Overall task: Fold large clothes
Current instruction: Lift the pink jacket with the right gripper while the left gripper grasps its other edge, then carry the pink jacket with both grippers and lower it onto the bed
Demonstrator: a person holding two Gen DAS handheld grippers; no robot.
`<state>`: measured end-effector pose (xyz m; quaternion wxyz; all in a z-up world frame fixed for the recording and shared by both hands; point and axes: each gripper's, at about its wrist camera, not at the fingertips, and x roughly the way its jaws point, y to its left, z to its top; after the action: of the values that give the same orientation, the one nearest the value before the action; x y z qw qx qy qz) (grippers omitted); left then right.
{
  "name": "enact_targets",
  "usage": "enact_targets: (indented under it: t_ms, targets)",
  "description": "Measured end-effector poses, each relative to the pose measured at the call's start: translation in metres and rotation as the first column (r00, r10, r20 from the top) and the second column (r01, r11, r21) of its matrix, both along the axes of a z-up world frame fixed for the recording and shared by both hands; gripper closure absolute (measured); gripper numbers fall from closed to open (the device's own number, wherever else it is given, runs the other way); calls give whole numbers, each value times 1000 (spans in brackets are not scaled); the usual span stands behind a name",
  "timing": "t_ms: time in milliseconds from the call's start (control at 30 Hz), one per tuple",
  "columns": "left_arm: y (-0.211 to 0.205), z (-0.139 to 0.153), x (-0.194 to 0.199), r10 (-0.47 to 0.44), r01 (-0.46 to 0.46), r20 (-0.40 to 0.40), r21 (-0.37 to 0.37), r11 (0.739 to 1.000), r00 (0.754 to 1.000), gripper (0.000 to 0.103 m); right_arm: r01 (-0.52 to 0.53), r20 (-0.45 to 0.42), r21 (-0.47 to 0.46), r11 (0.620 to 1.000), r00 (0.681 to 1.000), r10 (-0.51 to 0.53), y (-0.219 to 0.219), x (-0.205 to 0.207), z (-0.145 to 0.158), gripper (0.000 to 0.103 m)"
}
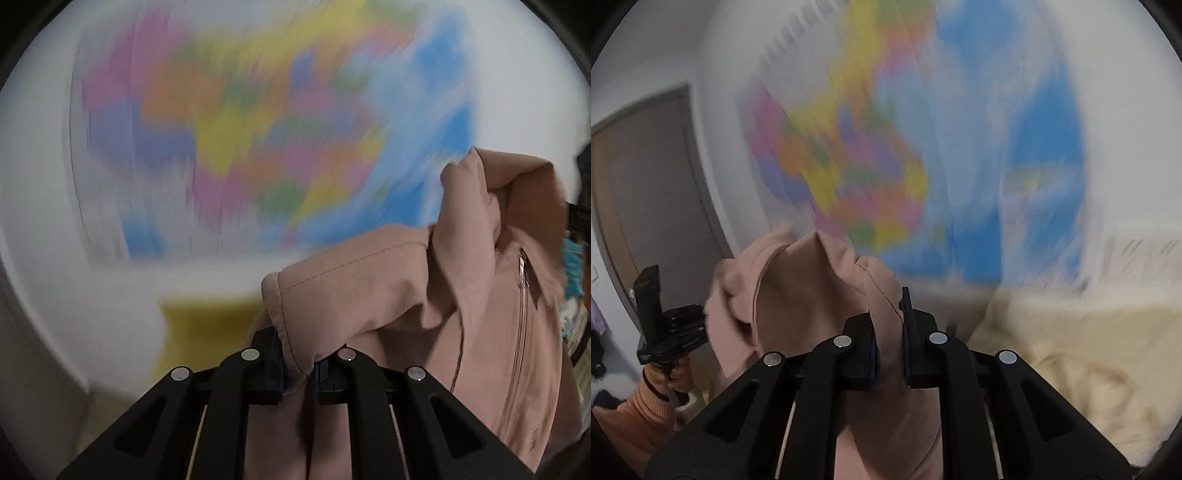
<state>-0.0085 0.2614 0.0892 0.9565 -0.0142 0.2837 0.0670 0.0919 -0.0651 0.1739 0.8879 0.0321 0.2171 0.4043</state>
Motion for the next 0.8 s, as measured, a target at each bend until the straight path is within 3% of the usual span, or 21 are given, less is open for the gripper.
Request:
enact_targets:
  t_ms: [100,133,200,300,433,533,667,700,733,800]
  targets:
    - [23,-66,52,101,-106,-152,-28,994,983,94,-3,-149,-94,996,989,-12,46,53,-69,93]
    - [31,-91,70,108,-119,-214,-38,992,971,94,10,-180,-130,991,983,-33,59,68,-88,93]
    - [44,-116,91,102,-128,-262,-85,988,960,95,32,-198,-187,982,978,-69,75,92,-115,93]
    - [56,-119,113,95,-129,-266,-116,985,959,95,59,-251,-203,977,962,-110,80,120,-137,93]
    - [67,-106,118,86,-115,-252,-106,988,964,94,68,-245,-191,979,963,-115,88,140,-134,93]
    - [75,-115,138,105,-137,-278,-97,986,955,93,94,-253,-169,981,958,-135,93,157,-140,93]
    - [79,-146,153,98,-146,-357,-110,983,929,78,131,-317,-218,967,928,-198,98,170,-164,77]
    - [81,-148,153,96,-144,-358,-108,984,929,74,136,-321,-224,965,925,-205,99,169,-166,67]
    - [82,-147,151,96,-142,-351,-109,984,931,62,141,-319,-227,964,924,-210,98,166,-165,63]
    - [83,-140,144,94,-135,-323,-108,985,942,54,143,-286,-220,965,936,-204,94,154,-157,60]
